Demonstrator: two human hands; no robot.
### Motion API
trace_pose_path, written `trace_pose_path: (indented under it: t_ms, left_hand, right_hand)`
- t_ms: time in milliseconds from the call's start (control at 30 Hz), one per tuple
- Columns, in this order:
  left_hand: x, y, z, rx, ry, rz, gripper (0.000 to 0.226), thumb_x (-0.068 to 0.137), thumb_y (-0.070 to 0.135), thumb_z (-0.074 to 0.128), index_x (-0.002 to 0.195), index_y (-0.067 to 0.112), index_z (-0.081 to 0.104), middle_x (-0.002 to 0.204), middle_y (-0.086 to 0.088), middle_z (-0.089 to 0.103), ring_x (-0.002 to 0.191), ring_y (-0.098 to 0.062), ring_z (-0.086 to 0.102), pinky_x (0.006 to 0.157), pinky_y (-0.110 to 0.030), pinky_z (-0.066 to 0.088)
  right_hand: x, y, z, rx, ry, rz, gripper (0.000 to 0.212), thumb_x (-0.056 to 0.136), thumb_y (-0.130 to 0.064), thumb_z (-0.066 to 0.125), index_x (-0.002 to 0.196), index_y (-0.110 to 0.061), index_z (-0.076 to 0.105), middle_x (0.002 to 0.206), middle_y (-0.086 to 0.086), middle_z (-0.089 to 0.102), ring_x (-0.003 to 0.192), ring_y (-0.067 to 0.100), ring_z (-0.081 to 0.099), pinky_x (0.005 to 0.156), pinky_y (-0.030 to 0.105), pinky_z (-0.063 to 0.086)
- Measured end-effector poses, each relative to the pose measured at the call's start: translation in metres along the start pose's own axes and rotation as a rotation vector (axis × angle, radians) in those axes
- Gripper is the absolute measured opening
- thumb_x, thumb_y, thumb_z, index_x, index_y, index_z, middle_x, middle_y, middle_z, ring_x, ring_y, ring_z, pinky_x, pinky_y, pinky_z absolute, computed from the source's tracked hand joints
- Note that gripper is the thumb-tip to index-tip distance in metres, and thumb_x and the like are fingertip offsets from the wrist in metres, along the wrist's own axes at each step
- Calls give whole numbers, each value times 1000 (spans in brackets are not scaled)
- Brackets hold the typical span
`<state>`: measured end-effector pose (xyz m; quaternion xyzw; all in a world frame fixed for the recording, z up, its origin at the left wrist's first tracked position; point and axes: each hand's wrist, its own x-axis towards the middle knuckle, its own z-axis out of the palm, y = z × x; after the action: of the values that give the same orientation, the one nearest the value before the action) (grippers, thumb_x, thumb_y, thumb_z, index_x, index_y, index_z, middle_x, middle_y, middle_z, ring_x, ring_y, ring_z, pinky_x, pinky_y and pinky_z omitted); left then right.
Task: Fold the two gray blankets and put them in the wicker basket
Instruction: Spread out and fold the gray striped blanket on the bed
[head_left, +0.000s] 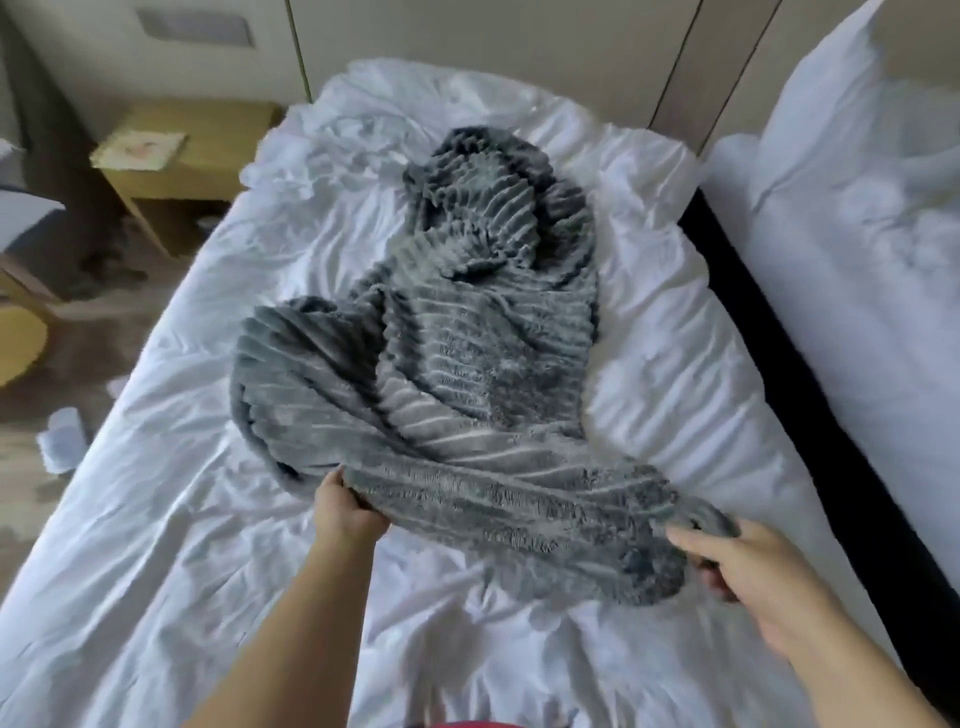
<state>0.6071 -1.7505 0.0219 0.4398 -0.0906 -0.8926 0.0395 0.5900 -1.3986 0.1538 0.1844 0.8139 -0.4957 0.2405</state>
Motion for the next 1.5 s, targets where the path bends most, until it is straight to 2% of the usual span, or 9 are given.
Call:
trace_pose_path:
  t_ms: [167,300,367,667,767,933,1200,1333,1500]
  left_hand:
    - [-69,38,58,292,-205,169,25,86,17,50,100,5,67,93,-15,71,80,-26,70,71,-40,58]
    - [-131,-7,82,517,-370,28,24,89,27,57,86,7,70,76,-13,71,67,-25,69,72,-39,59]
    - [-164,-30,85,525,-476,-45,26,82,26,62,92,4,72,91,-15,72,82,-28,69,87,-43,55]
    - [-151,86,62,-118,-356,101,33,95,31,43,85,7,63,74,-16,71,72,-26,69,78,-34,56]
    - [-111,119,24,-260,-210,51,13,91,22,46,87,12,54,54,-5,63,53,-15,63,41,-23,48]
    - [-58,133,-26,-200,146,38,24,84,6,40,102,14,54,78,-4,57,68,-17,54,74,-28,48]
    - [-44,62,22,606,-2,480,10,87,16,57,87,18,67,75,-1,69,68,-17,63,61,-30,48]
    - [-28,21,24,969,-10,575,15,81,1,54,71,11,57,65,-7,56,67,-20,52,61,-29,41]
    - [-3,-29,-48,1507,150,9,11,86,16,58,77,10,63,63,-6,64,63,-20,52,67,-28,39]
  right_hand:
    - [-9,-31,-27,580,205,-261,30,86,4,49,63,-15,50,53,1,37,38,3,32,36,12,27]
    - [-45,-73,36,65,-129,-459,25,80,-16,71,97,-34,66,84,-11,64,73,-2,61,69,19,48]
    - [-58,-73,90,-231,-390,-455,73,66,-28,83,128,-39,46,109,-20,61,99,-12,58,84,14,47]
    - [-70,-88,148,-151,20,-695,26,72,-14,56,84,-37,57,52,-18,57,39,4,43,39,11,29]
    - [-58,-75,137,-440,-71,-603,28,62,-36,52,86,-48,55,65,-21,63,44,1,51,42,10,33]
    - [-23,-21,103,-991,-438,8,27,71,-36,70,68,-21,48,60,-8,46,49,7,43,48,26,29]
    - [4,-70,53,-162,771,-460,21,83,2,47,88,-13,61,87,13,64,77,31,54,62,31,35]
    - [8,-60,104,-522,16,-680,49,77,-9,61,125,-19,57,118,2,60,109,18,55,88,24,42]
    - [62,46,103,-1158,-841,-207,36,80,-42,58,108,-20,66,105,5,68,90,22,62,74,31,47]
